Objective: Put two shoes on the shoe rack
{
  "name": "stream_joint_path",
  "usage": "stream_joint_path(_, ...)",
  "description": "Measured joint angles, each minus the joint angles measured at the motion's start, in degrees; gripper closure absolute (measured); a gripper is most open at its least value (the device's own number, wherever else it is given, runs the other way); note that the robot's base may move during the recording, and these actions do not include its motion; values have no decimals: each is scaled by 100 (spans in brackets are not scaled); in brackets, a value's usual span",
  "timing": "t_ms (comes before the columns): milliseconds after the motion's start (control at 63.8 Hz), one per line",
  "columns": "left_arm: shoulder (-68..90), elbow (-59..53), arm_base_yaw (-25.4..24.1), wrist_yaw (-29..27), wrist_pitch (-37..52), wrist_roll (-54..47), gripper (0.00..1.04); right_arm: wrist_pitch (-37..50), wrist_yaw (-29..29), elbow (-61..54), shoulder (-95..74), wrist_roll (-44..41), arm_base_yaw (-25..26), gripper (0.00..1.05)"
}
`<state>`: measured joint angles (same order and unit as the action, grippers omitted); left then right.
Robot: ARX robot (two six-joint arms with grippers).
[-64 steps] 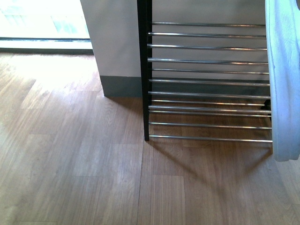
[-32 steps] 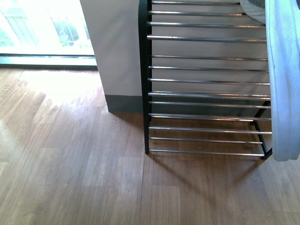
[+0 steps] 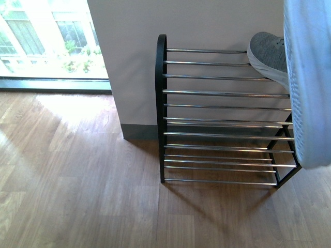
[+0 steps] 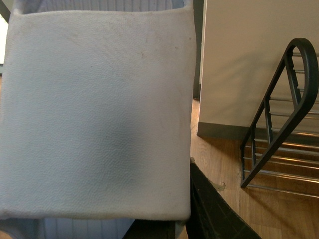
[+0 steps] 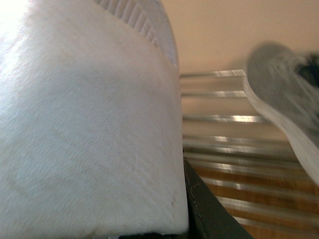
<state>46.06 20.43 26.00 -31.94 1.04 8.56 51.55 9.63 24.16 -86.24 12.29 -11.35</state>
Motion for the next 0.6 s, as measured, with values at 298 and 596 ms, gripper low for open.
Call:
stream_joint_path(298,0,0,2,4,0,0,103,-1628,-981,2131,-1482,-1349,-702,103)
stream_joint_path(596,0,0,4,2,0,2,103,-2461,-2229,4260,-3558,-2559,-1012,103)
